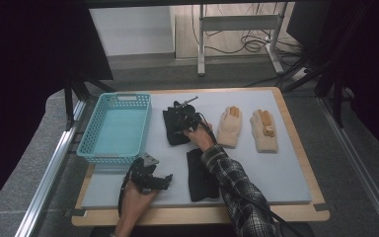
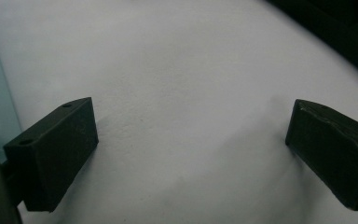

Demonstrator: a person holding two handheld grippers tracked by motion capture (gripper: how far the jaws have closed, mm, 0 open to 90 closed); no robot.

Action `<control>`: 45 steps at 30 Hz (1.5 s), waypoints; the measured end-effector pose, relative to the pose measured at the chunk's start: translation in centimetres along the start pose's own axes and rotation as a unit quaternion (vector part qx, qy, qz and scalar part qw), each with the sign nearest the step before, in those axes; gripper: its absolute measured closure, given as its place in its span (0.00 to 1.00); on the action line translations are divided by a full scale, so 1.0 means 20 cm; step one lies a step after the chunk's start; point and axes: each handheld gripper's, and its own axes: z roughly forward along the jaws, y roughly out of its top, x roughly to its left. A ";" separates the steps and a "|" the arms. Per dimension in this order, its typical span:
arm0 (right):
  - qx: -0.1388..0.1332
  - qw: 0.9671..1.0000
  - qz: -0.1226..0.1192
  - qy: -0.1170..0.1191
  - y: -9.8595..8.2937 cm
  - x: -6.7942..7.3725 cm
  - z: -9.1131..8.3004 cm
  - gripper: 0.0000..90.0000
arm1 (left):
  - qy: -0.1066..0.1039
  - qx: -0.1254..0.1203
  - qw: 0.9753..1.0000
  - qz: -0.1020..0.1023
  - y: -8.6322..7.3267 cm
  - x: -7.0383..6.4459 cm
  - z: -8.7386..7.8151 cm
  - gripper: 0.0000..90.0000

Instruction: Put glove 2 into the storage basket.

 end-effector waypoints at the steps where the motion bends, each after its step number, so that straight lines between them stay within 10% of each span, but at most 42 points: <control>1: -0.001 1.000 0.001 0.000 0.00 0.00 0.00 0.92 | 0.000 0.000 1.000 0.000 0.00 0.00 0.00 0.03; 25: -0.062 0.998 0.010 0.025 0.00 0.07 -0.49 0.96 | 0.000 0.001 1.000 0.001 0.00 0.00 0.00 0.03; 45: -0.063 0.997 0.021 0.030 -0.35 0.22 -0.89 0.95 | 0.000 -0.001 1.000 -0.001 0.00 0.00 0.00 0.03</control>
